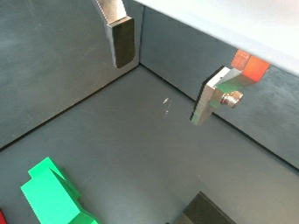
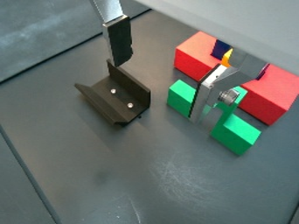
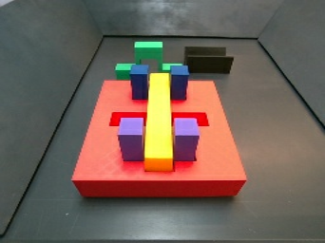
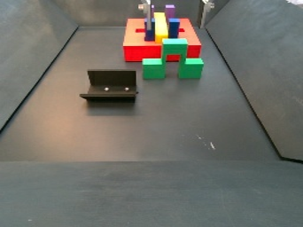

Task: Pick up the green object. Move up. Move to above the board. Insert the green object.
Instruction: Pick up the green object.

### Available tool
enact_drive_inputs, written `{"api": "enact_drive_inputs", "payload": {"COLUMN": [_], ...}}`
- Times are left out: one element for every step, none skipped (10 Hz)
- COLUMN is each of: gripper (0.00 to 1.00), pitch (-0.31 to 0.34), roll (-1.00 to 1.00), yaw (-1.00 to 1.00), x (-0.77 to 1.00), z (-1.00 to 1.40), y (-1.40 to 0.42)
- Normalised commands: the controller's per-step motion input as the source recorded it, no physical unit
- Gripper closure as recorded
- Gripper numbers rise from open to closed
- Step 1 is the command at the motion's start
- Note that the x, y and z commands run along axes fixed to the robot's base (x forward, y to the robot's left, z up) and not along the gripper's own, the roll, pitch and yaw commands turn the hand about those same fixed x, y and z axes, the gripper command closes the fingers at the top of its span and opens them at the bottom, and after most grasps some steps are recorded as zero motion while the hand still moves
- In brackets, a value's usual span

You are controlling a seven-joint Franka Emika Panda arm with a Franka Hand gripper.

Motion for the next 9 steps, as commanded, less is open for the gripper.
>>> {"api": "enact_drive_inputs", "payload": {"gripper": [0.00,0.00,0.00,0.00,0.00,0.00,0.00,0.00,0.00], "pitch": [-0.059,-0.039,-0.056,-0.057,-0.050,-0.054,-0.053,-0.069,-0.074], "roll": [0.03,0.28,0.17,0.16,0.16,0.15,0.11,0.09,0.06], "yaw": [0.01,0.06,0.10,0.09,0.10,0.12,0.10,0.07,0.05], "x": [0.00,-0.06,0.00,0.00,0.00,-0.02,-0.05,-0.06,-0.05], "z": [-0.20,-0.30,-0.27,-0.27,-0.28,-0.27,-0.27,-0.31,-0.34], "y": [-0.33,-0.84,-0.89,-0.91,-0.90,-0.89,-0.74,-0.66,-0.50]}}
